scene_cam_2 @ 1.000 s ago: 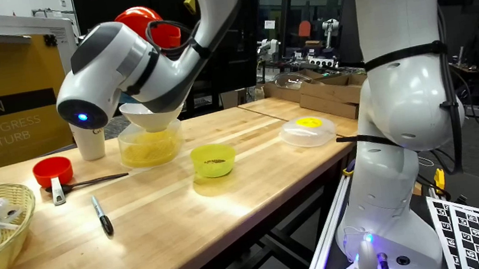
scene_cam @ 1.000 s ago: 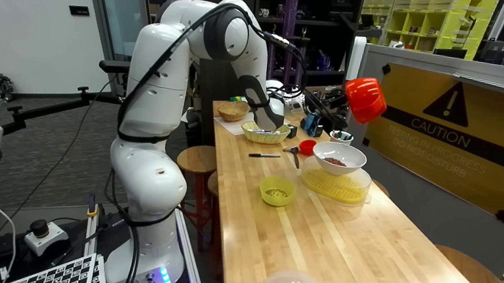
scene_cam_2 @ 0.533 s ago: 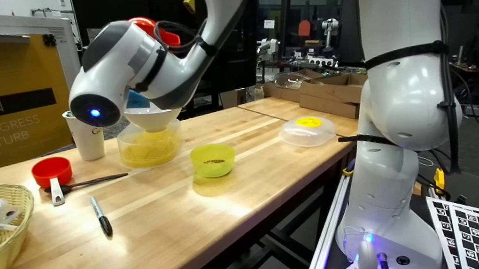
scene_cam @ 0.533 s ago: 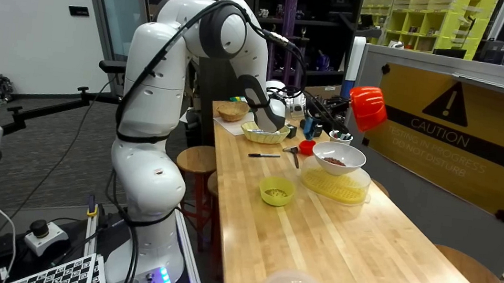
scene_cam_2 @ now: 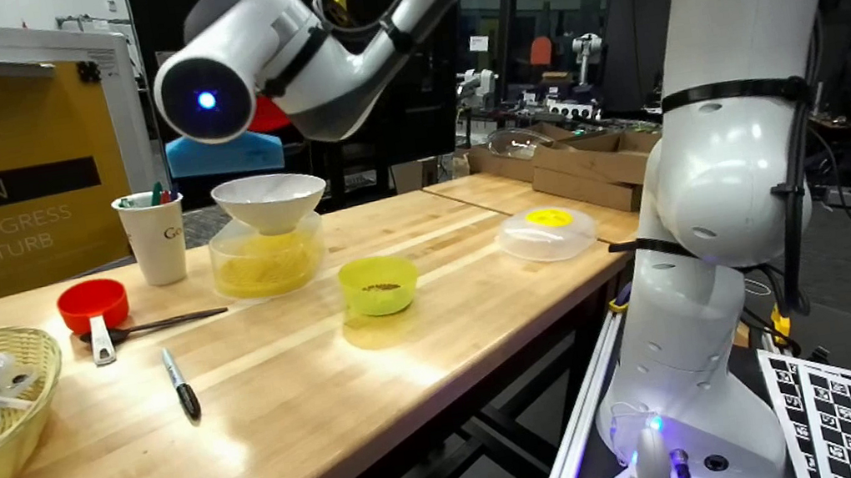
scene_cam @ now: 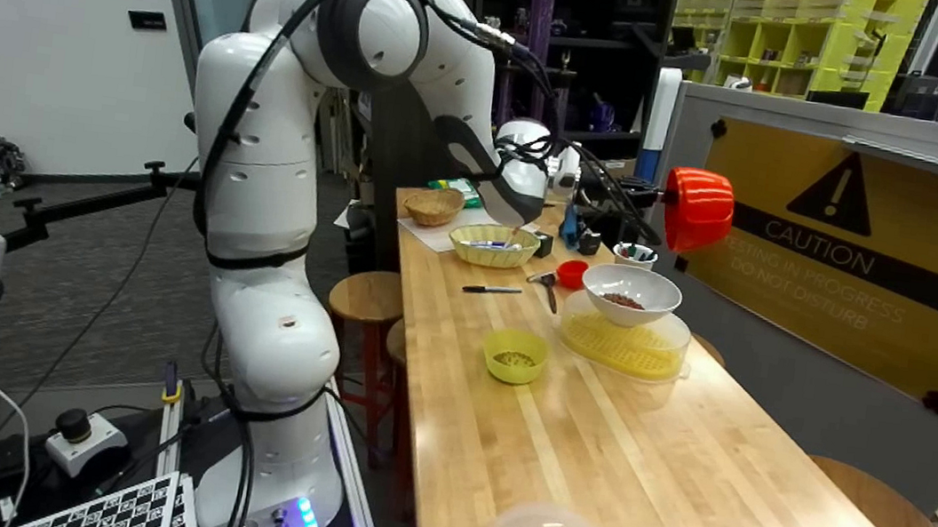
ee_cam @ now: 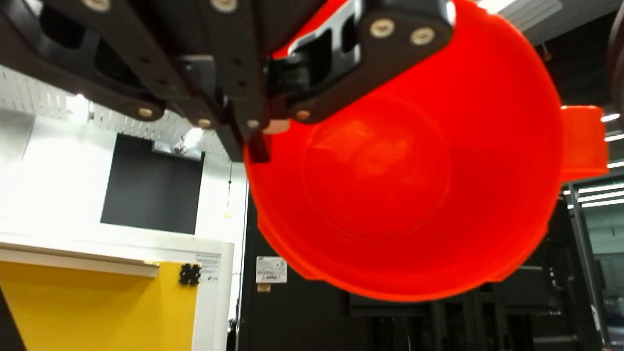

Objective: Pour the contents of the orange bowl into the white bowl on the left

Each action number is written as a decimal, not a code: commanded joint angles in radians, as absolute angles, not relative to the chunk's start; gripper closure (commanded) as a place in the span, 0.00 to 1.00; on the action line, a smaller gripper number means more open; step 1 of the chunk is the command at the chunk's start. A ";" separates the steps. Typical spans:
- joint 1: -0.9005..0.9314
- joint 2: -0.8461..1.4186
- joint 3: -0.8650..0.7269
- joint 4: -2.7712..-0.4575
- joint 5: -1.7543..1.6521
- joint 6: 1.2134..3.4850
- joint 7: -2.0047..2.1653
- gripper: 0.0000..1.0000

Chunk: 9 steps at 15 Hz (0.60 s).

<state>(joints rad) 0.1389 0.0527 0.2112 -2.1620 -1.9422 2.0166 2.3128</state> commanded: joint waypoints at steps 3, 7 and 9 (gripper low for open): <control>0.146 -0.087 0.183 -2.283 -1.803 2.181 2.252 0.99; 0.153 -0.149 0.174 -2.351 -1.675 2.222 2.230 0.99; 0.154 -0.183 0.167 -2.382 -1.605 2.238 2.212 0.99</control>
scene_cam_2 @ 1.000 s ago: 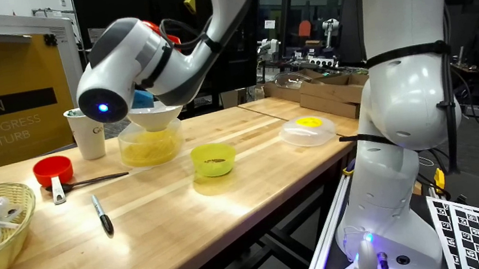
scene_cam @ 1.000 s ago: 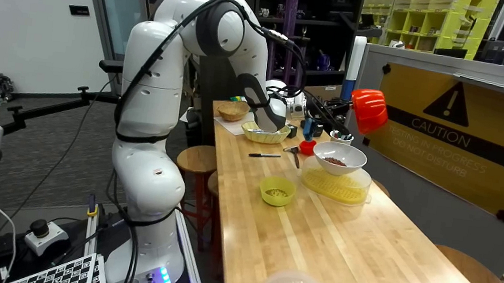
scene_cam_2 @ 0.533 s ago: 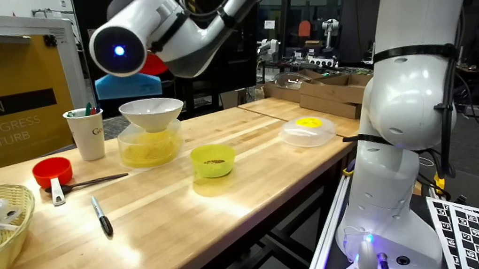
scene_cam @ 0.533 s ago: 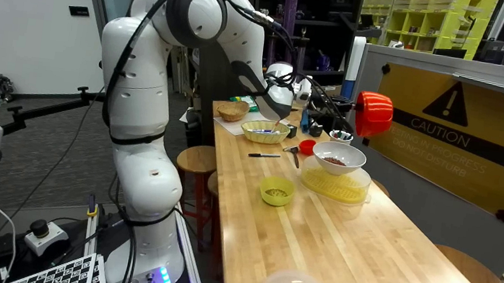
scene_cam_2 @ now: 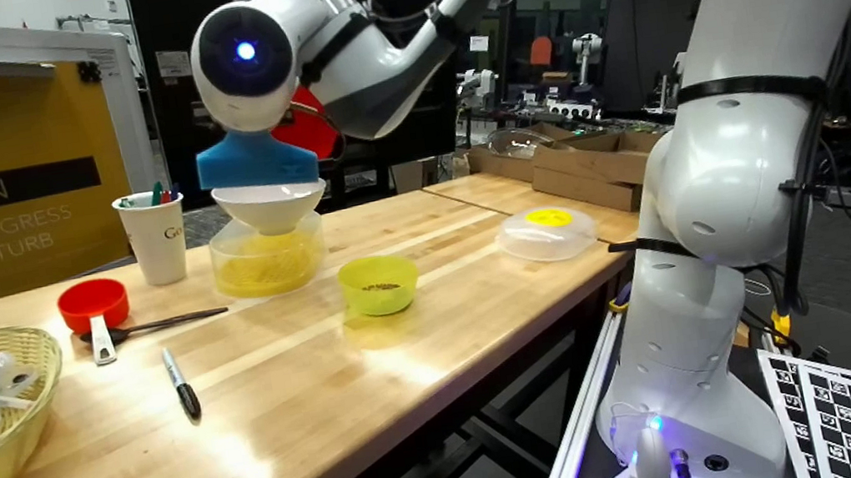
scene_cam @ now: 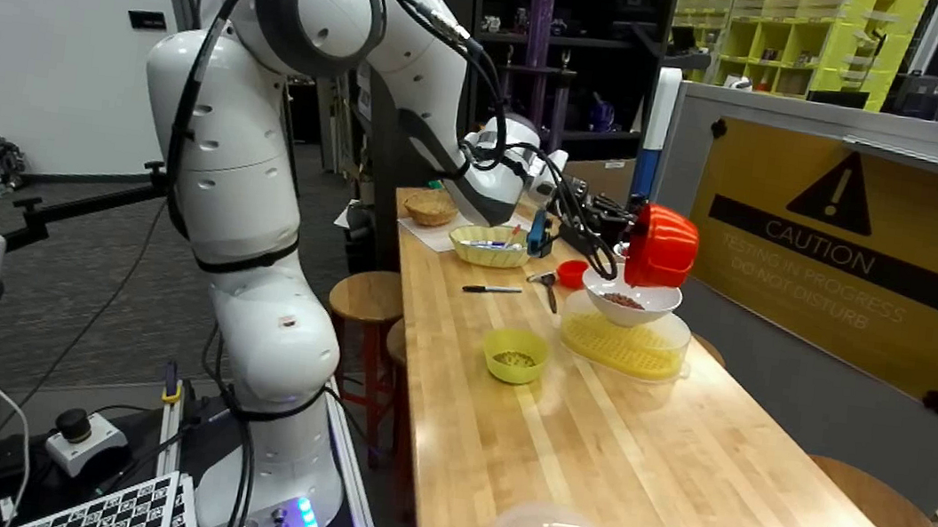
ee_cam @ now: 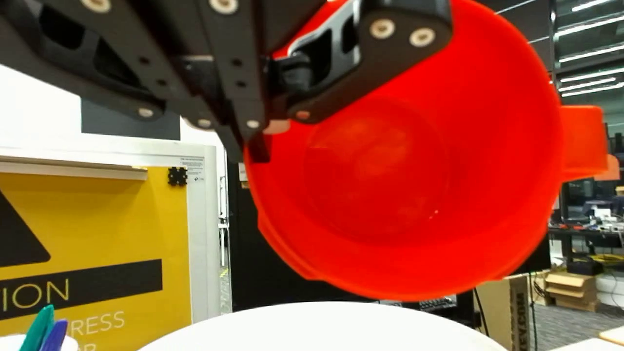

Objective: Pour the contents of the orange bowl into the white bowl on the left

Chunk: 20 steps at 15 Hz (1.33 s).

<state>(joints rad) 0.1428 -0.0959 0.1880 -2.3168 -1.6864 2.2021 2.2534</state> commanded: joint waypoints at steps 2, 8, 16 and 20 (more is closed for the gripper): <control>0.156 -0.213 0.162 -2.412 -1.541 2.236 2.198 0.99; 0.148 -0.301 0.122 -2.391 -1.345 2.265 2.061 0.99; 0.151 -0.432 0.010 -2.415 -0.994 2.445 1.674 0.99; 0.222 -0.430 -0.119 -2.437 -0.676 2.495 1.341 0.99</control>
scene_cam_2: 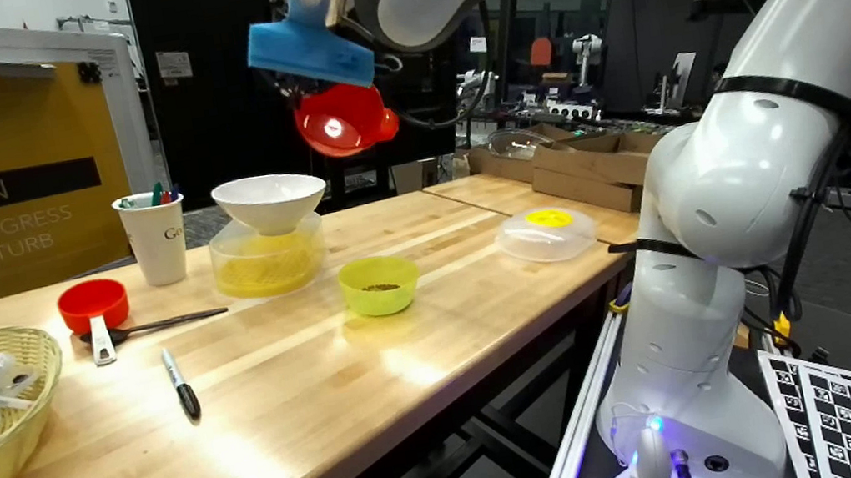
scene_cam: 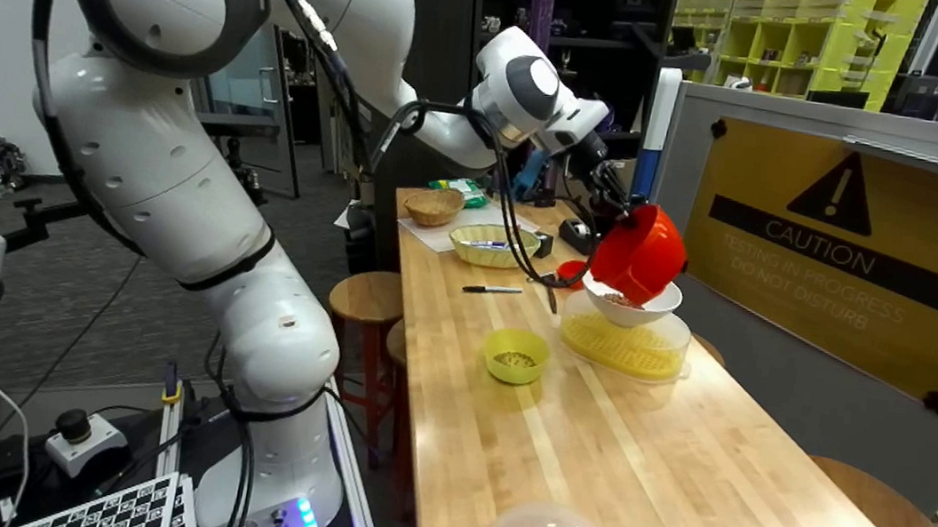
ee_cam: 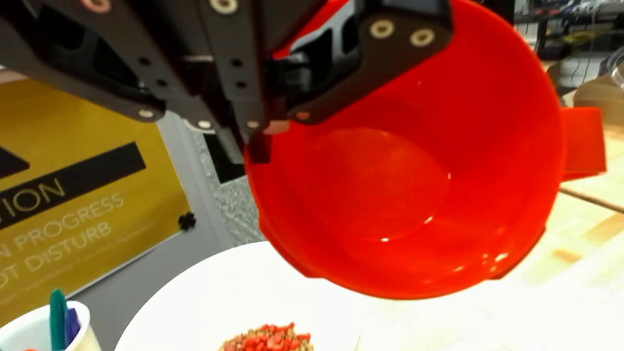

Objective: Pour the contents of the orange bowl into the white bowl on the left

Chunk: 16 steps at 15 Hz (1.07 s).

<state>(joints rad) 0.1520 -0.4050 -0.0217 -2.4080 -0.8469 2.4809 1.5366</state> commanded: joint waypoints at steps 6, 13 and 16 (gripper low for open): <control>0.053 -0.452 -0.033 -2.412 -0.297 2.369 0.982 0.99; -0.027 -0.466 0.019 -2.371 -0.180 2.183 0.814 0.99; -0.026 -0.440 0.019 -2.358 -0.120 2.122 0.731 0.99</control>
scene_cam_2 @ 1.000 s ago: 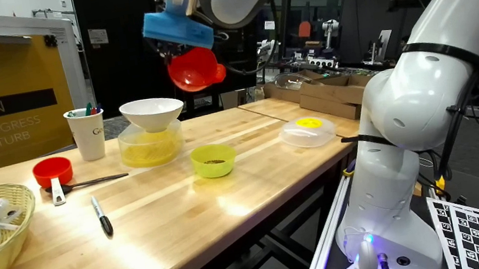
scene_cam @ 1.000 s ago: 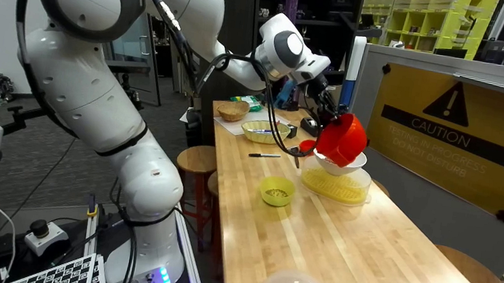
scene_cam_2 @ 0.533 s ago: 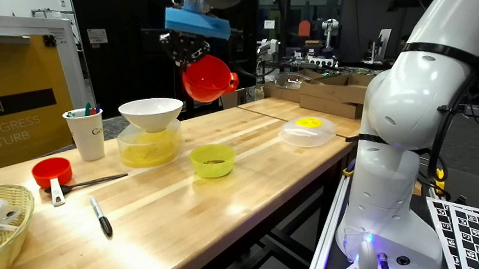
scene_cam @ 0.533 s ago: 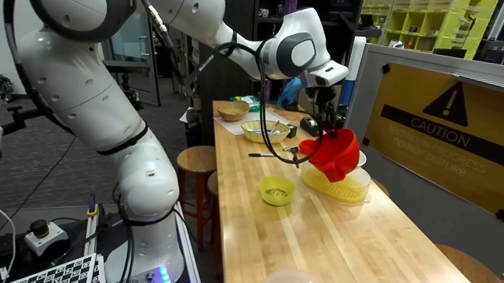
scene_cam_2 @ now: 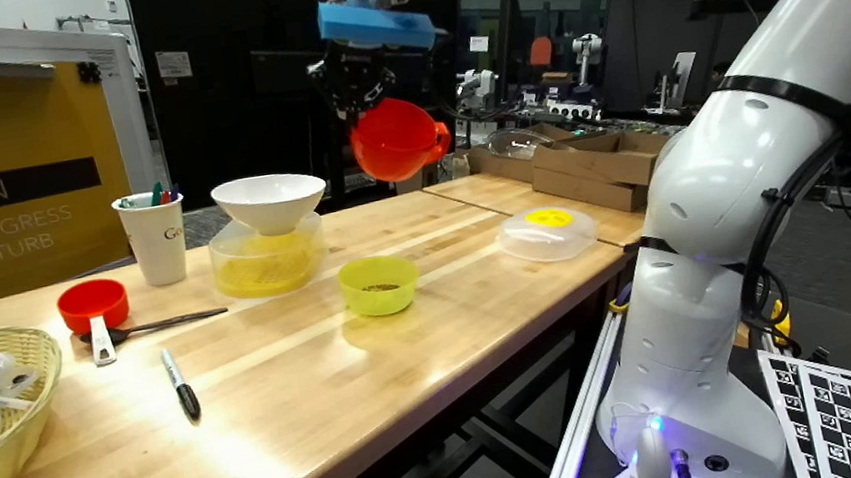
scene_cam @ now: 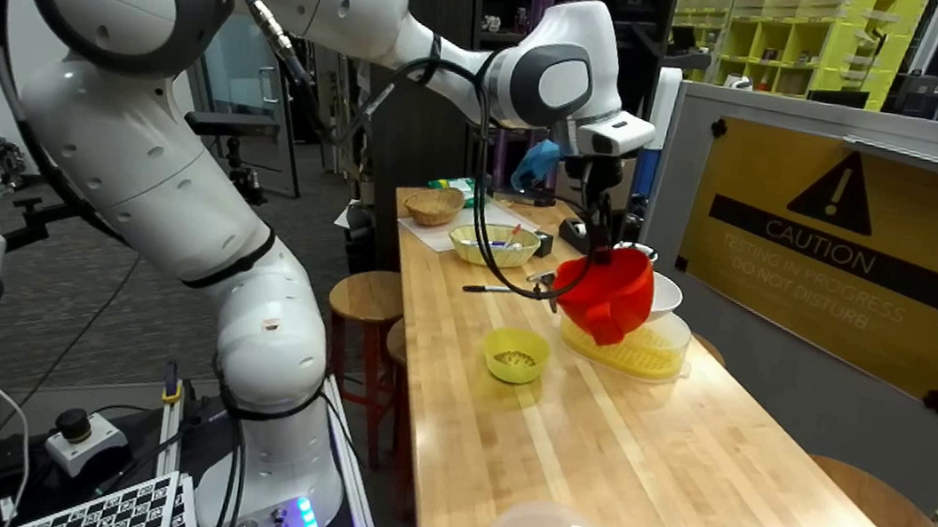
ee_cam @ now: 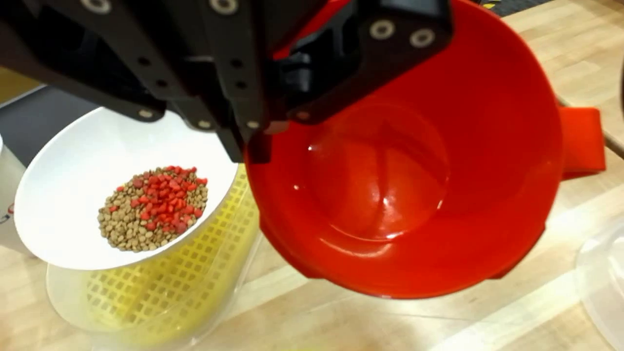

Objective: Pour the contents of the orange bowl into the white bowl on the left

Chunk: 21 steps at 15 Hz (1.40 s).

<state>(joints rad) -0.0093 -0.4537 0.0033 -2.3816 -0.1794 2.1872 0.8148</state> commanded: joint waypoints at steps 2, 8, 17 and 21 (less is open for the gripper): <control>-0.034 -0.419 0.023 -2.350 -0.100 2.093 0.700 0.99; -0.046 -0.340 0.026 -2.327 -0.089 2.042 0.664 0.99; -0.034 -0.189 0.026 -2.290 -0.089 2.061 0.678 0.99; -0.030 -0.155 0.022 -2.279 -0.084 2.060 0.677 0.99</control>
